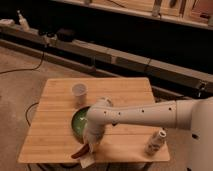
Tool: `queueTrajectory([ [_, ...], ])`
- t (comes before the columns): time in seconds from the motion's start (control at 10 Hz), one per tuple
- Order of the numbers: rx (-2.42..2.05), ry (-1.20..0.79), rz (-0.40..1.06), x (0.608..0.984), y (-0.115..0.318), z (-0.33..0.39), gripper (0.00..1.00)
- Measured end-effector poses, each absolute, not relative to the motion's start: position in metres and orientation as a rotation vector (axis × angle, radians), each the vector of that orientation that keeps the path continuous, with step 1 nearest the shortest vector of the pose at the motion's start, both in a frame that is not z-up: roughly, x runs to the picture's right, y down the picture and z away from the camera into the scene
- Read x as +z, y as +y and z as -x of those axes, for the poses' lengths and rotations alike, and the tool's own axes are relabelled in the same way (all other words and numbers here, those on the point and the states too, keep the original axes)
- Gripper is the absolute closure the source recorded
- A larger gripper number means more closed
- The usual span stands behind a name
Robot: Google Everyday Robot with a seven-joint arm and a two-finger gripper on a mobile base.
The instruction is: Place the pepper on the white sponge
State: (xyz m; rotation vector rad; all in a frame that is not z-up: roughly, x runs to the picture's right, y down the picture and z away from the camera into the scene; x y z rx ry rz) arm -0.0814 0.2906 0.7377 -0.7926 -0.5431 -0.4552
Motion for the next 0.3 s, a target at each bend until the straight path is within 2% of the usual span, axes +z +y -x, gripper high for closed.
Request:
queueTrajectory([
  [0.3, -0.455, -0.578, 0.816, 0.7376, 0.294, 0.085, 0.36],
])
